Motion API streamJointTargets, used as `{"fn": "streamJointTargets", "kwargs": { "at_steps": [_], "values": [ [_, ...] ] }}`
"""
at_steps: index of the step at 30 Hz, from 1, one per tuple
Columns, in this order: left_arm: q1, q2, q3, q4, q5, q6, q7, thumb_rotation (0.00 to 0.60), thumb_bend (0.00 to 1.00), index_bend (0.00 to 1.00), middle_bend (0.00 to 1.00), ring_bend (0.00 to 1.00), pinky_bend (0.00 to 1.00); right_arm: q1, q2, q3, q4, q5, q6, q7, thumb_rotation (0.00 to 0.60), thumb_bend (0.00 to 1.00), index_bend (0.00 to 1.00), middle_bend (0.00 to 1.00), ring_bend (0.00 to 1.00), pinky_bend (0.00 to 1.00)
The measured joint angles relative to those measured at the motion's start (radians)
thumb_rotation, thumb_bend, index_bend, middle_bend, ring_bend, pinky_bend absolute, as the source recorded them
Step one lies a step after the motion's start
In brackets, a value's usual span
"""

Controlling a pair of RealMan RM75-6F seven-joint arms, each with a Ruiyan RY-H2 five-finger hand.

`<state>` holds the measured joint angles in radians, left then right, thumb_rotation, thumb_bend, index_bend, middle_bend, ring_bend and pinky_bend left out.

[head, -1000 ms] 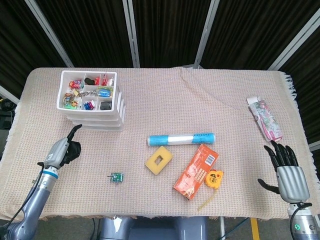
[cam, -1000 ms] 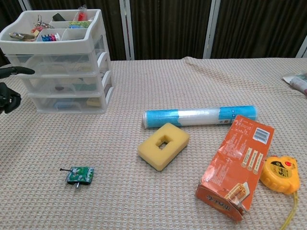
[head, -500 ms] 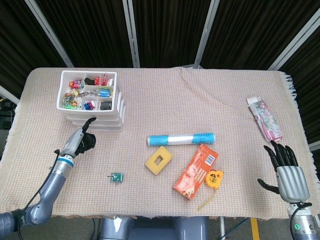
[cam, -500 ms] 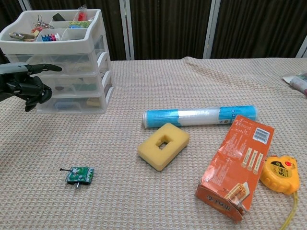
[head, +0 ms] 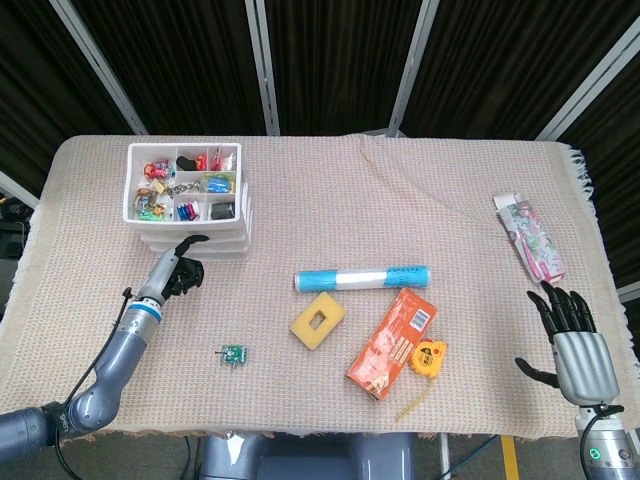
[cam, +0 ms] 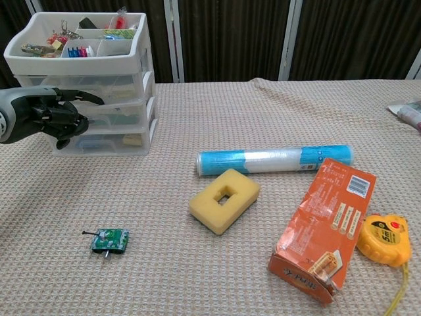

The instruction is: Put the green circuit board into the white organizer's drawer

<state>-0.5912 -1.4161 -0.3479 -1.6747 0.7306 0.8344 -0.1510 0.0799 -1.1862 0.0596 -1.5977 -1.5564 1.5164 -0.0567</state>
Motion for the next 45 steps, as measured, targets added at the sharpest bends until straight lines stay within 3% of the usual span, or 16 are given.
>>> {"fn": "streamJointTargets", "kwargs": {
  "at_steps": [19,28,32,38,45],
  "values": [
    [0.120,0.084,0.052,-0.084,0.180,0.054,-0.132,0.600,1.00,0.42,0.86,0.80,0.72,-0.002,-0.002,-0.001,-0.002,-0.001,0.005,-0.009,0.600,0.03,0.11,0.00,0.00,0.00],
    [0.171,0.151,0.078,-0.123,0.292,0.089,-0.174,0.600,1.00,0.36,0.86,0.80,0.72,-0.002,-0.002,0.000,-0.002,0.000,0.006,-0.009,0.600,0.03,0.11,0.00,0.00,0.00],
    [0.186,0.167,0.109,-0.120,0.384,0.136,-0.124,0.600,1.00,0.25,0.88,0.81,0.73,-0.002,-0.002,-0.001,-0.003,-0.002,0.007,-0.009,0.600,0.03,0.11,0.00,0.00,0.00],
    [0.201,0.187,0.143,-0.105,0.564,0.273,0.040,0.600,1.00,0.23,0.91,0.84,0.75,-0.002,-0.002,-0.002,-0.005,0.001,0.003,-0.010,0.600,0.03,0.11,0.00,0.00,0.00],
    [0.172,0.219,0.124,-0.102,0.547,0.295,0.239,0.600,1.00,0.17,0.92,0.84,0.75,-0.002,-0.001,-0.001,-0.007,0.004,0.002,-0.012,0.600,0.03,0.11,0.00,0.00,0.00]
  ]
}}
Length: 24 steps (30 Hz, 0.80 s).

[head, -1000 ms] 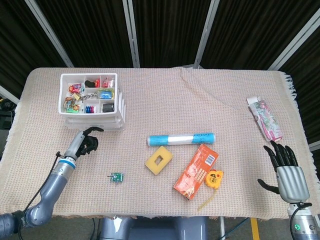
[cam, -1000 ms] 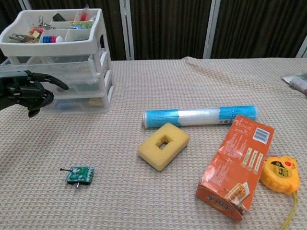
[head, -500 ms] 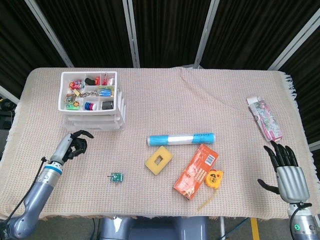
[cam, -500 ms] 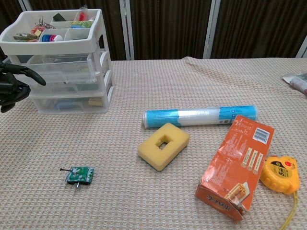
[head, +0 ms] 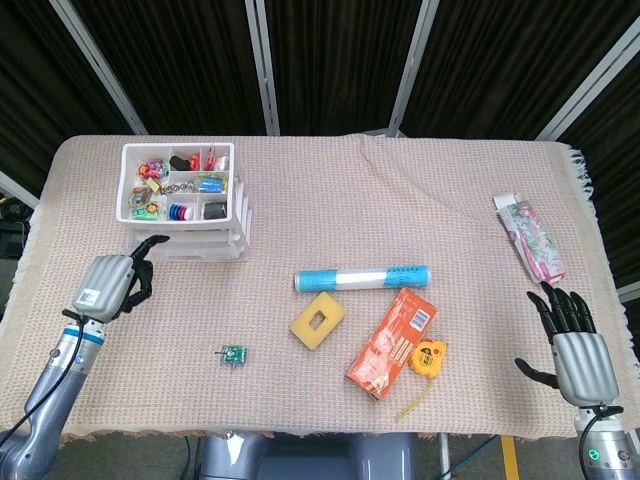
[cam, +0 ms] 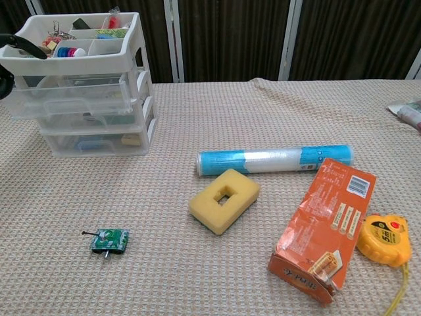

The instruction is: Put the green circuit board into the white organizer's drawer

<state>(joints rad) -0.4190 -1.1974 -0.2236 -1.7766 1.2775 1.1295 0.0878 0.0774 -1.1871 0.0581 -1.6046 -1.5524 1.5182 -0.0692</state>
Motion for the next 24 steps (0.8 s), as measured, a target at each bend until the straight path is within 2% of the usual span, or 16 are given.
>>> {"fn": "streamJointTargets", "kwargs": {
  "at_steps": [6,14,17,24],
  "values": [
    [-0.055,0.024,-0.020,-0.007,-0.160,-0.064,0.173,0.600,1.00,0.19,0.92,0.84,0.75,0.001,0.001,0.000,-0.001,0.003,-0.004,0.000,0.600,0.03,0.11,0.00,0.00,0.00],
    [-0.133,0.010,-0.011,-0.025,-0.429,-0.115,0.358,0.600,1.00,0.35,0.93,0.85,0.75,0.001,0.003,0.000,-0.004,0.004,-0.004,0.001,0.600,0.03,0.11,0.00,0.00,0.00],
    [-0.153,0.004,-0.001,-0.041,-0.480,-0.123,0.373,0.600,1.00,0.37,0.93,0.85,0.75,0.001,0.004,0.000,-0.004,0.005,-0.006,0.001,0.600,0.03,0.11,0.00,0.00,0.00],
    [-0.152,0.045,0.007,-0.118,-0.495,-0.128,0.340,0.600,1.00,0.41,0.93,0.85,0.75,0.000,0.003,0.001,-0.003,0.004,-0.002,0.001,0.600,0.03,0.11,0.00,0.00,0.00]
  ]
}}
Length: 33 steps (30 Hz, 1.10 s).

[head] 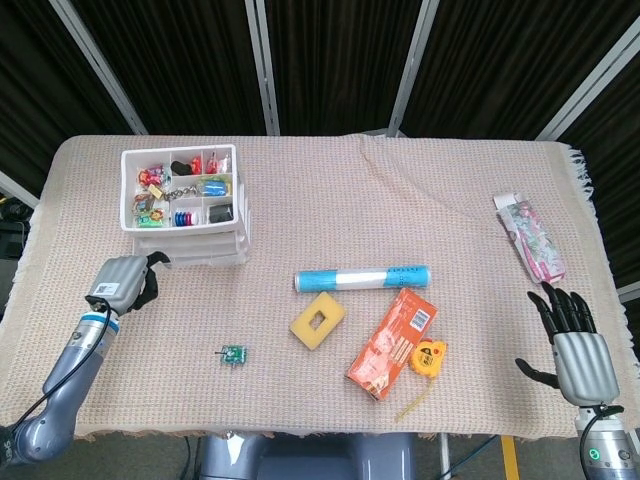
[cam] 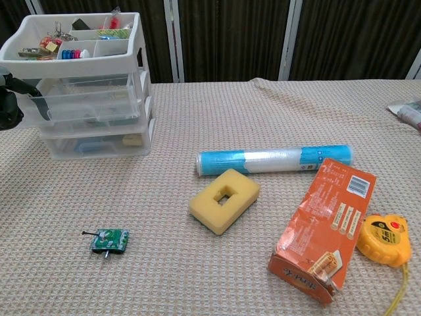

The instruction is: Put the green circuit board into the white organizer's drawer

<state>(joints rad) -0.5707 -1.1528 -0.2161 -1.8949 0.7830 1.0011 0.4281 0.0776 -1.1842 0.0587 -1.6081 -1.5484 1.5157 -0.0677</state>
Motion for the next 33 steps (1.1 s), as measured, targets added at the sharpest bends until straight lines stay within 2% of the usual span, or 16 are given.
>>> {"fn": "streamJointTargets", "kwargs": {
  "at_steps": [7,14,16,18,19,20,23,25,28,33],
  "values": [
    [0.040,0.080,0.027,-0.078,0.086,0.008,-0.073,0.600,1.00,0.45,0.93,0.85,0.75,0.000,-0.002,0.000,0.000,-0.001,0.000,-0.001,0.600,0.03,0.11,0.00,0.00,0.00],
    [0.065,0.121,0.063,-0.093,0.149,-0.002,-0.114,0.600,1.00,0.45,0.92,0.84,0.75,0.000,-0.003,0.000,0.000,-0.001,0.001,-0.002,0.600,0.03,0.11,0.00,0.00,0.00],
    [0.069,0.129,0.073,-0.093,0.167,-0.006,-0.123,0.600,1.00,0.41,0.92,0.84,0.75,0.000,-0.003,0.000,-0.002,0.000,0.000,-0.002,0.600,0.03,0.11,0.00,0.00,0.00],
    [0.071,0.134,0.082,-0.088,0.177,-0.012,-0.126,0.600,0.99,0.31,0.91,0.83,0.75,0.000,-0.003,0.000,-0.002,0.000,0.000,-0.002,0.600,0.03,0.11,0.00,0.00,0.00],
    [0.071,0.135,0.085,-0.083,0.181,-0.013,-0.125,0.600,0.94,0.25,0.90,0.83,0.75,0.000,-0.003,0.000,-0.002,-0.001,0.001,-0.002,0.600,0.03,0.11,0.00,0.00,0.00],
    [0.070,0.135,0.087,-0.079,0.185,-0.014,-0.124,0.600,0.84,0.19,0.89,0.82,0.75,0.000,-0.003,0.000,-0.002,-0.001,0.002,-0.002,0.600,0.03,0.11,0.00,0.00,0.00],
    [0.069,0.133,0.094,-0.068,0.203,-0.007,-0.116,0.600,0.55,0.11,0.88,0.80,0.74,-0.001,-0.003,0.000,-0.002,-0.001,0.003,-0.001,0.600,0.03,0.11,0.00,0.00,0.00],
    [0.069,0.130,0.096,-0.063,0.216,0.008,-0.106,0.600,0.44,0.09,0.86,0.79,0.73,0.000,-0.003,0.001,-0.002,-0.001,0.003,-0.002,0.600,0.03,0.11,0.00,0.00,0.00],
    [0.070,0.123,0.097,-0.061,0.232,0.032,-0.099,0.600,0.38,0.08,0.84,0.77,0.71,0.000,-0.003,0.001,-0.002,-0.001,0.003,-0.002,0.600,0.03,0.11,0.00,0.00,0.00],
    [0.074,0.121,0.098,-0.065,0.256,0.061,-0.092,0.600,0.38,0.08,0.78,0.73,0.69,-0.001,-0.003,0.000,-0.001,-0.001,0.003,-0.001,0.600,0.03,0.11,0.00,0.00,0.00]
  ]
}}
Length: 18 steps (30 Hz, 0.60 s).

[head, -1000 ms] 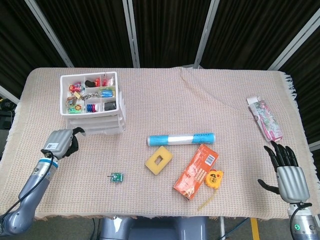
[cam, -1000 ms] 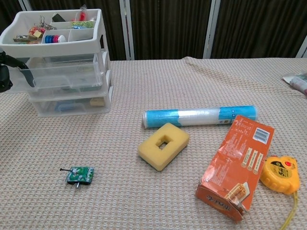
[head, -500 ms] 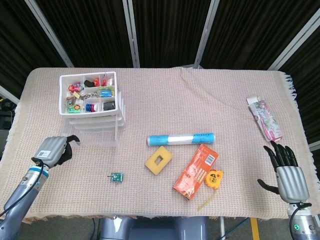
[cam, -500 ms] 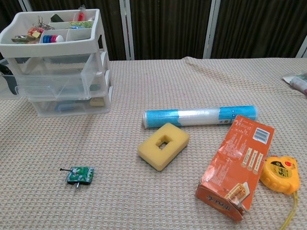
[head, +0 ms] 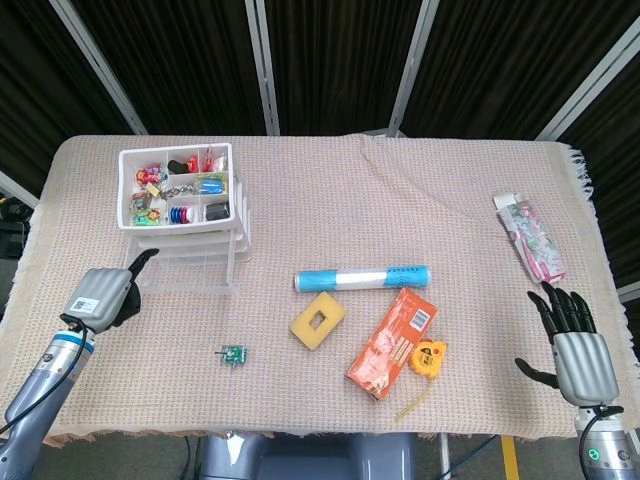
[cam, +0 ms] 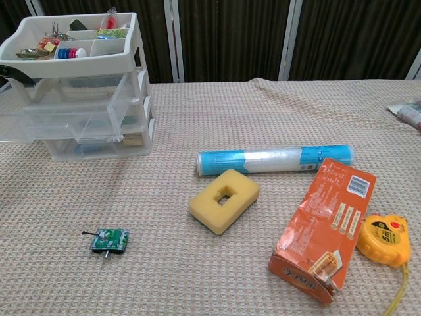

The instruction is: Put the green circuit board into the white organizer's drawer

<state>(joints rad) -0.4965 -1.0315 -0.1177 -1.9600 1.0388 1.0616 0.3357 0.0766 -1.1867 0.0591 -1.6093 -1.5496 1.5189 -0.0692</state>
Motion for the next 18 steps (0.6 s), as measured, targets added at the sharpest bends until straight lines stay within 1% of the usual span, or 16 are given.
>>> {"fn": "streamJointTargets", "kwargs": {
  "at_steps": [3,5,9,12,16,18],
  "values": [
    [0.011,0.005,0.005,-0.013,0.037,0.028,0.001,0.600,0.37,0.08,0.75,0.70,0.68,0.000,0.000,0.000,0.001,-0.001,0.000,-0.001,0.600,0.03,0.11,0.00,0.00,0.00],
    [0.024,0.009,0.013,-0.021,0.090,0.058,0.004,0.600,0.32,0.09,0.74,0.69,0.67,0.000,0.000,0.000,0.000,0.001,-0.001,-0.001,0.600,0.03,0.11,0.00,0.00,0.00],
    [0.060,0.016,0.044,-0.029,0.238,0.127,0.005,0.600,0.25,0.11,0.71,0.67,0.67,0.000,0.000,0.000,0.000,0.000,0.000,-0.003,0.600,0.03,0.11,0.00,0.00,0.00],
    [0.089,0.022,0.082,-0.030,0.377,0.174,0.003,0.600,0.24,0.15,0.67,0.64,0.66,0.001,-0.002,0.001,0.001,-0.001,0.001,-0.009,0.600,0.03,0.11,0.00,0.00,0.00],
    [0.130,0.022,0.152,-0.017,0.575,0.226,0.011,0.600,0.24,0.16,0.58,0.56,0.60,0.000,-0.003,0.002,0.002,-0.002,0.004,-0.012,0.600,0.03,0.11,0.00,0.00,0.00],
    [0.145,0.014,0.190,-0.007,0.643,0.235,0.026,0.600,0.24,0.17,0.56,0.53,0.58,0.000,-0.004,0.002,0.002,-0.001,0.004,-0.013,0.600,0.03,0.11,0.00,0.00,0.00]
  ]
}}
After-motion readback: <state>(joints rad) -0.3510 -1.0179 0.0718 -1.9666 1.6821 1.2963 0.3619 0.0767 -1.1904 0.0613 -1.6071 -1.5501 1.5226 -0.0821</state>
